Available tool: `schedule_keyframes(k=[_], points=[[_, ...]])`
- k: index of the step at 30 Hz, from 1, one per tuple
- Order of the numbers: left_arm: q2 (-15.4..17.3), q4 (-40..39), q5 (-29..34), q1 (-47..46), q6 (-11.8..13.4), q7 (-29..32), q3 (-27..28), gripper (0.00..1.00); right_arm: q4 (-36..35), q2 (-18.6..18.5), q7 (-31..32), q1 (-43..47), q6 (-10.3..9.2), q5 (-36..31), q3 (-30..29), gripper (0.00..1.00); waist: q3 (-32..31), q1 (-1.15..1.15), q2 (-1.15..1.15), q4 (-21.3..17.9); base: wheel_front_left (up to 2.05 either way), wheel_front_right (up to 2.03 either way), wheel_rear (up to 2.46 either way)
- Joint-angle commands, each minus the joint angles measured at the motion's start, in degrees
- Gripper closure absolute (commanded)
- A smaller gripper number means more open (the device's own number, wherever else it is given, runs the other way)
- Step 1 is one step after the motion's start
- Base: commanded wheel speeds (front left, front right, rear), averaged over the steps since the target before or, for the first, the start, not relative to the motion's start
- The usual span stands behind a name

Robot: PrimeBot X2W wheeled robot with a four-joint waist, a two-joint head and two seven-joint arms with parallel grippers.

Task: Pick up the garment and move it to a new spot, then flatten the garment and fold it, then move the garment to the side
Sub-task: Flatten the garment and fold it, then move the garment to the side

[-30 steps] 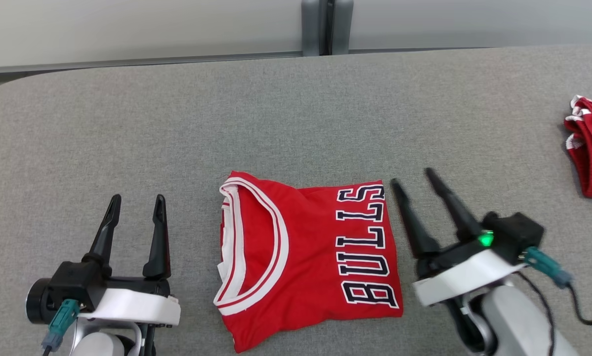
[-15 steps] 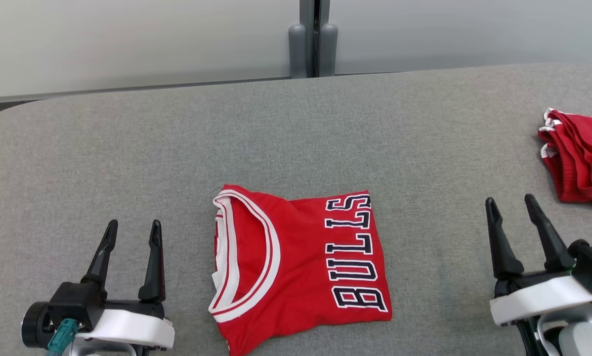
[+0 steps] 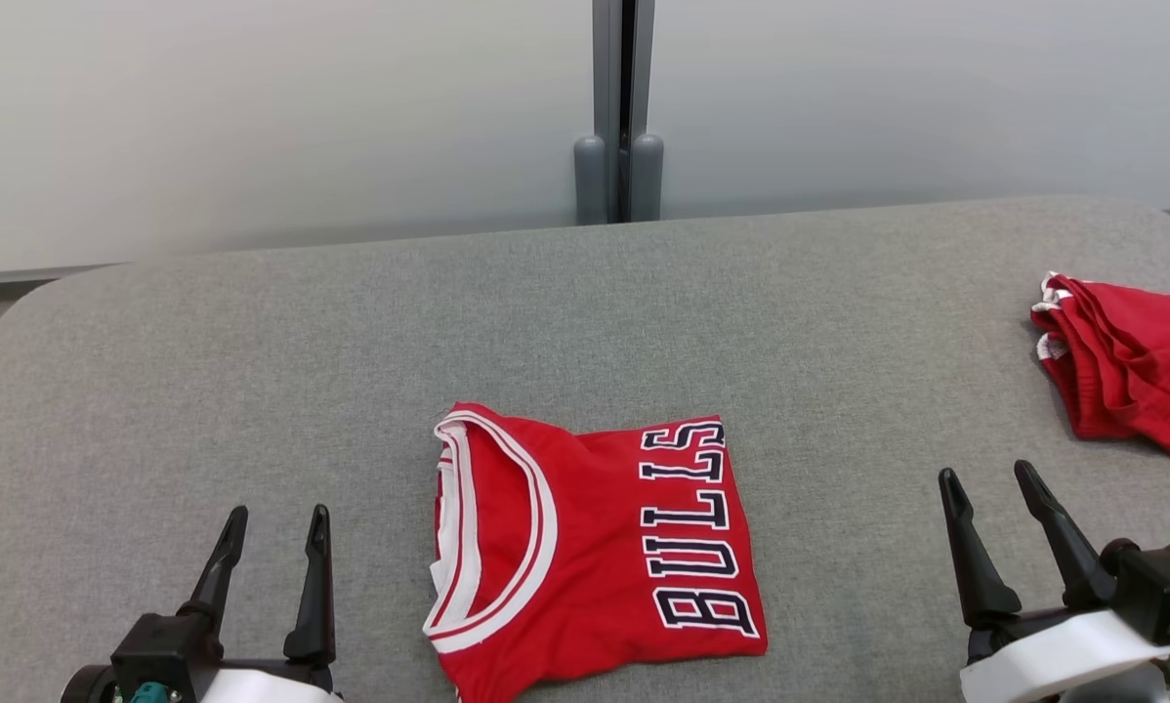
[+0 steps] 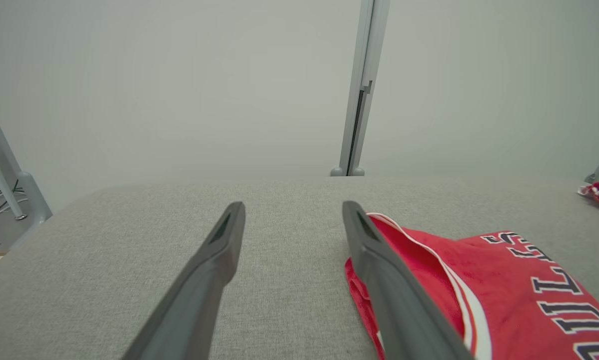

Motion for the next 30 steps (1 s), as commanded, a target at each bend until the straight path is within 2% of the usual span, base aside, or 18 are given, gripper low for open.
schedule_keyframes(k=[1,13,30], points=[[0.3,-0.4,-0.1,0.8,0.4,0.1,0.0,0.00,-0.7,-0.1,0.5,1.1,0.00,-0.4,-0.3,0.00,-0.8,0.00,0.00,-0.1,0.00,0.00,0.00],[0.7,-1.3,-0.7,2.4,1.1,0.6,-0.2,0.00,-4.3,0.2,2.9,4.0,0.00,-0.8,-1.2,0.00,-1.6,0.00,0.00,-0.2,0.00,0.00,0.00],[1.1,-0.4,-1.0,1.7,1.8,0.4,-0.8,0.00,-4.7,0.3,3.6,4.2,0.00,-0.3,-1.1,0.00,-1.9,0.00,0.00,-0.3,0.00,0.00,0.00]])
